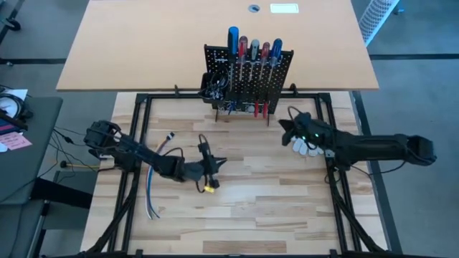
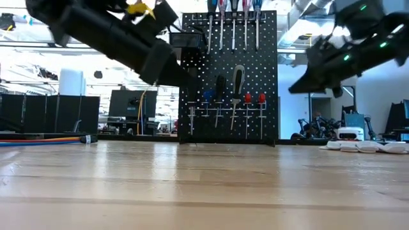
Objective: Hang tools onto peg board
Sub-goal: Adjust the black pegboard on the table, then return to Home Position
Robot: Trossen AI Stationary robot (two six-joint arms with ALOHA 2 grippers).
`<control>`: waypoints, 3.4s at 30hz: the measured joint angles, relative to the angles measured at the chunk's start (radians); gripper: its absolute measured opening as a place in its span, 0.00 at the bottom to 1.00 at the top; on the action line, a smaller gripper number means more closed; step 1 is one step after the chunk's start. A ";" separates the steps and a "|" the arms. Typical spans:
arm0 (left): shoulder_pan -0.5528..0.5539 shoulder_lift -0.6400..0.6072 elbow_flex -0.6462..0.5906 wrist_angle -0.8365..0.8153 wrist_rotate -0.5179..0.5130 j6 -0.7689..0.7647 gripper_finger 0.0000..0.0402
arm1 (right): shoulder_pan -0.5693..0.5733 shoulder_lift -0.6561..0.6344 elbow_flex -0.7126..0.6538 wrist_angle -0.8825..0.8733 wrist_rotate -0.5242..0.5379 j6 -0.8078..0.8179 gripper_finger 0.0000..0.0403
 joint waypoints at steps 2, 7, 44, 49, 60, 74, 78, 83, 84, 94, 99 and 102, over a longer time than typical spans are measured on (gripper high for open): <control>-0.032 0.000 0.000 -0.020 -0.098 0.015 0.04 | -0.069 0.075 0.000 0.056 -0.056 -0.002 0.06; -0.083 0.000 0.000 -0.074 -0.264 0.020 0.04 | -0.199 0.289 0.012 0.233 -0.186 -0.051 0.01; -0.098 0.000 0.000 -0.162 -0.017 0.000 0.04 | -0.418 0.831 0.277 0.343 -0.282 -0.317 0.02; -0.098 0.000 0.000 -0.162 -0.017 0.000 0.04 | -0.418 0.831 0.275 0.375 -0.283 -0.361 0.02; -0.098 0.000 0.000 -0.162 -0.017 0.000 0.04 | -0.419 0.800 0.275 0.319 -0.282 -0.353 0.02; -0.099 0.000 0.000 -0.139 -0.017 0.025 0.04 | -0.334 0.376 0.276 -0.293 -0.282 -0.293 0.02; -0.099 -0.015 -0.023 -0.057 -0.019 0.039 0.04 | -0.149 0.226 0.249 -0.333 -0.283 -0.252 0.02; -0.099 -0.133 -0.081 0.046 -0.019 0.062 0.04 | 0.127 0.058 0.191 -0.395 -0.335 -0.277 0.02; -0.099 -0.174 -0.100 0.047 -0.018 0.056 0.04 | 0.182 0.023 0.174 -0.403 -0.339 -0.278 0.02; -0.022 -0.758 -0.421 0.027 0.114 -0.119 0.04 | 0.538 -0.321 0.045 -0.333 -0.341 -0.225 0.02; 0.000 -1.059 -0.579 0.010 0.165 -0.168 0.04 | 0.571 -0.490 -0.037 -0.277 -0.341 -0.255 0.02; 0.021 -1.194 -0.638 -0.039 0.165 -0.186 0.04 | 0.562 -0.597 -0.086 -0.287 -0.363 -0.254 0.02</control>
